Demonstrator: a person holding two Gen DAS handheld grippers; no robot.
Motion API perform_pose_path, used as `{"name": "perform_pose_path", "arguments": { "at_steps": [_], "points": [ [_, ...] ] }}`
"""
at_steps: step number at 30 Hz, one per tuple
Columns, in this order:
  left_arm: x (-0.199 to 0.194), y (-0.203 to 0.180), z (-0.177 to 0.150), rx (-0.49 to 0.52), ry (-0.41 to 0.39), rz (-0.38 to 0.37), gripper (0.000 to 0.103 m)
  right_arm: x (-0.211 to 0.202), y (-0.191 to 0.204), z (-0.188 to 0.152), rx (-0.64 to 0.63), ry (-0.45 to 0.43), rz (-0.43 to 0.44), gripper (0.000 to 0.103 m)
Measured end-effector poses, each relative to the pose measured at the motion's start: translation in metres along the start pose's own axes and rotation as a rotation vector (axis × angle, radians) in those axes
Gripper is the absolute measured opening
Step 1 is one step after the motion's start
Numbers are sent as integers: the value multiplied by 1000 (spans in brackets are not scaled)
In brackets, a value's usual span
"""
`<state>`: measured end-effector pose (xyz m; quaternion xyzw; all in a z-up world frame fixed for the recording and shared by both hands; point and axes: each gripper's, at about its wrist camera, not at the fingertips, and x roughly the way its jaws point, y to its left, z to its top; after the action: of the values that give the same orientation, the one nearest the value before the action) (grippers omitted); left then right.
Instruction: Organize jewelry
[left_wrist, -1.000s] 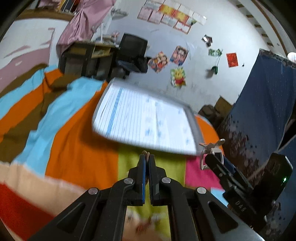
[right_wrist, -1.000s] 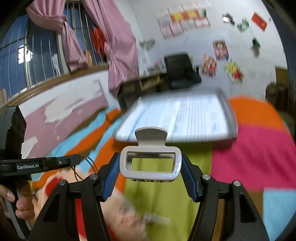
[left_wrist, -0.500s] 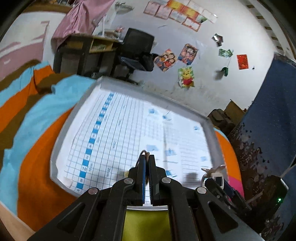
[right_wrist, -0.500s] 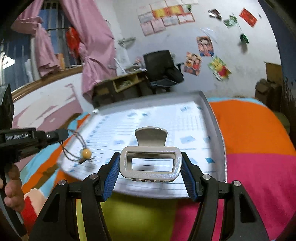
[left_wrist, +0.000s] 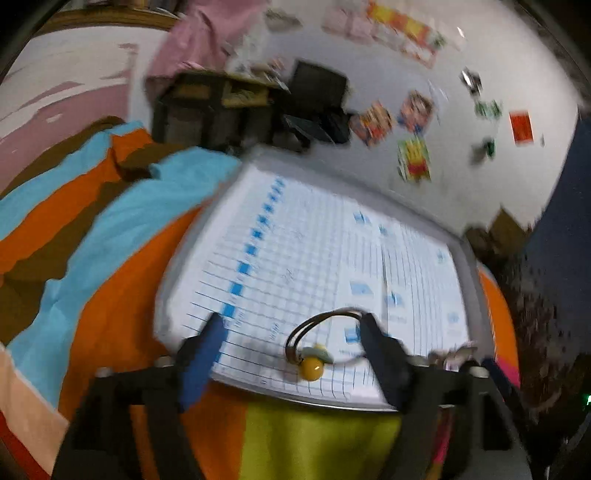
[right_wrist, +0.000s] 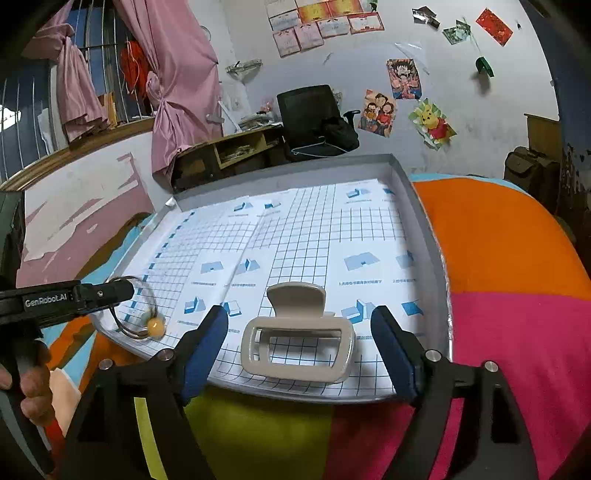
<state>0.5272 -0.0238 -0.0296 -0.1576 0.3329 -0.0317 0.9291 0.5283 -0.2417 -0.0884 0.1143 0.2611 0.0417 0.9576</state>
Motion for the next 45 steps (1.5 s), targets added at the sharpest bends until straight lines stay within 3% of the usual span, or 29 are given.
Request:
{"name": "perform_pose_path", "arguments": {
  "at_steps": [3,5,7,9,11,20,30,45],
  "points": [
    [-16,1,-1,0,-33,12,84,-12,-2,3,7,-32,-7,79],
    [-32,0,-4,18,-67,22,88,-26,-3,7,11,-74,-11,88],
    [-51,-1,-9,28,-118,29,96,-45,-2,11,9,-127,-8,92],
    [-71,-2,-15,35,-170,27,100,-64,0,14,4,-169,-1,93],
    [-92,-4,-22,47,-217,28,102,-83,3,16,-3,-201,3,101],
    [-186,-11,-65,117,-354,46,103,-181,25,12,-70,-344,19,102],
    [-265,-7,-120,114,-413,63,103,-285,47,-24,-150,-449,47,102],
    [-343,8,-189,143,-433,105,103,-373,52,-74,-196,-490,73,102]
  ]
}}
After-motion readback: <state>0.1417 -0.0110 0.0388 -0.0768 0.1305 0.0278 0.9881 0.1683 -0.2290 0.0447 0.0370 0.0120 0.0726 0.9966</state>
